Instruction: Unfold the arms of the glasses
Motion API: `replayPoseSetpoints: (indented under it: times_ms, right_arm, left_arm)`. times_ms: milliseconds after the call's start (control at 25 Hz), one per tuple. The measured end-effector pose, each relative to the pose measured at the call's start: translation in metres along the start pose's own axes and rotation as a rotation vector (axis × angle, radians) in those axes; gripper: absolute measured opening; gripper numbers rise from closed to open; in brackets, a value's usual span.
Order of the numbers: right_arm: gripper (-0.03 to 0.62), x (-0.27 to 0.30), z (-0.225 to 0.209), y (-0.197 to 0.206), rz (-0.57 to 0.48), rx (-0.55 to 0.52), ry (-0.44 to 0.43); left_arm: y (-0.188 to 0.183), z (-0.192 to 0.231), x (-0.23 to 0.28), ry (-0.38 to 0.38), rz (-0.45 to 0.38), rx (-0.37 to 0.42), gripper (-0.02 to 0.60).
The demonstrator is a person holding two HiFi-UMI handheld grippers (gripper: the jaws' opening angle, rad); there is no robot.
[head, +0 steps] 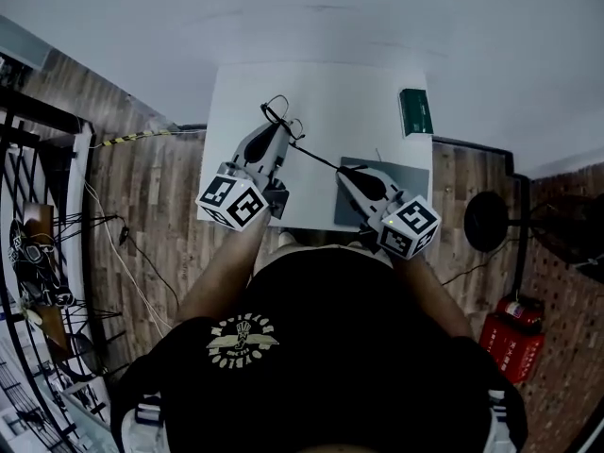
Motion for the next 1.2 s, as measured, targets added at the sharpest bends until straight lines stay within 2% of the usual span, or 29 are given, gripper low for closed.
replayPoseSetpoints:
  times_ms: [80,160,240,360,480,640,920,1040,1200]
  right_arm:
    - [0.026,-0.005,-0.009,-0.002,0.009,-0.004,-0.011]
    - [0.107,-0.009,-0.020,-0.003,0.030,-0.004,-0.019]
    - [0.142,-0.015,-0.030,-0.004,0.041,-0.009,-0.020]
    - [0.155,-0.028,-0.044,-0.012,0.035,-0.029,-0.001]
    - [0.155,-0.039,-0.050,-0.026,0.012,-0.051,-0.010]
    - [0.155,-0.040,-0.042,-0.042,-0.012,-0.105,-0.065]
    - [0.146,-0.049,-0.028,-0.052,-0.019,-0.137,-0.160]
    - [0.140,-0.050,-0.023,-0.053,-0.033,-0.127,-0.206]
    - [0.134,-0.053,-0.020,-0.050,-0.021,-0.108,-0.217]
  left_arm:
    - [0.003,-0.006,0.003,-0.028,-0.008,0.009,0.020]
    - [0.006,-0.008,0.002,-0.071,-0.015,0.038,0.020]
    - [0.007,-0.009,-0.002,-0.127,-0.019,0.080,0.020]
    - [0.010,-0.012,-0.010,-0.203,-0.018,0.121,0.020]
    - [0.015,-0.024,-0.013,-0.236,-0.019,0.131,0.020]
    - [0.023,-0.042,-0.016,-0.249,0.008,0.179,0.020]
    - [0.038,-0.082,-0.003,-0.246,0.144,0.345,0.020]
    - [0.038,-0.100,0.001,-0.235,0.188,0.397,0.020]
    - [0.042,-0.120,0.001,-0.223,0.232,0.439,0.020]
Point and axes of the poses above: the fingertips, and each gripper's own axes: x forward along the fingers, z to its left, y out of its underside, the point moved 10 cm from there along -x, backward along the fingers, and after that the axes turned 6 degrees about x, right-handed, at the moved point
